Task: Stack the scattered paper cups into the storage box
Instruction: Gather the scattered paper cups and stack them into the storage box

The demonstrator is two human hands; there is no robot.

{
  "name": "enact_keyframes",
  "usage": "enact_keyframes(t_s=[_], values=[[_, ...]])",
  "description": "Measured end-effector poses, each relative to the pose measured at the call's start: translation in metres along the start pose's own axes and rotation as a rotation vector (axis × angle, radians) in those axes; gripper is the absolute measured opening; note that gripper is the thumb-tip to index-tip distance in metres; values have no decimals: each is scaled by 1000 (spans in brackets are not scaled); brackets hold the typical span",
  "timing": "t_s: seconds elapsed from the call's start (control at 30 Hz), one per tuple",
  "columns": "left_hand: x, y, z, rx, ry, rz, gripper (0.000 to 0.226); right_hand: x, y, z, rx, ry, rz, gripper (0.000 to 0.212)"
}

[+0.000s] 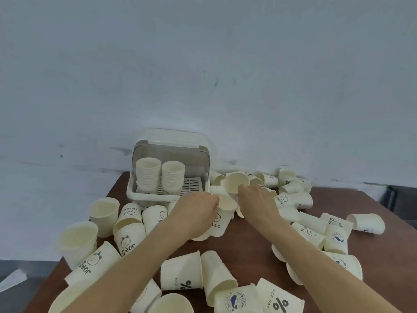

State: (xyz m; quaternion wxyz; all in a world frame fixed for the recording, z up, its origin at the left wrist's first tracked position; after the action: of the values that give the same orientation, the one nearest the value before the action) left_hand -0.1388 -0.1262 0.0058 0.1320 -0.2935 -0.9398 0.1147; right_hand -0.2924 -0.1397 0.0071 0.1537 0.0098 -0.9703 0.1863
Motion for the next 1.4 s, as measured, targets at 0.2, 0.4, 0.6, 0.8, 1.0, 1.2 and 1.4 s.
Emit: enact_keyframes(t_s=[0.2, 0.4, 0.6, 0.8, 1.0, 1.2, 1.4], values=[[-34, 18, -31, 108, 66, -78, 22, -34, -30, -13, 160, -193, 0, 15], [-74, 34, -51, 195, 78, -199, 23, -68, -63, -27, 310, -418, -22, 21], [-105, 47, -53, 236, 65, -281, 23, -107, -98, -36, 378, -551, -64, 23], [-128, 53, -56, 273, 56, -331, 24, -135, -118, -19, 237, -439, -124, 18], [-148, 52, -67, 372, 21, -410, 28, -152, -116, 1, 57, -318, -163, 13], [-159, 36, -85, 515, -13, -426, 30, -160, -113, 12, 6, -277, -203, 19], [-174, 7, -87, 610, -64, -379, 28, -162, -108, 17, -5, -269, -192, 18]])
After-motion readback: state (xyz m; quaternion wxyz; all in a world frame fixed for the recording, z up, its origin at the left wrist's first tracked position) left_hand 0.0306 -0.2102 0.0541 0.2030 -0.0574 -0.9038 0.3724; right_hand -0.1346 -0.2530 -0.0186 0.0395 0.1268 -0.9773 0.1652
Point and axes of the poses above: each hand's wrist, its own y-axis away from the middle knuckle, its own z-axis out of the palm, x = y × z, the point moved 4 cm from there along -y, towards the middle knuckle, and after that the axes turned 4 degrees about y, right-handed, at the moved point
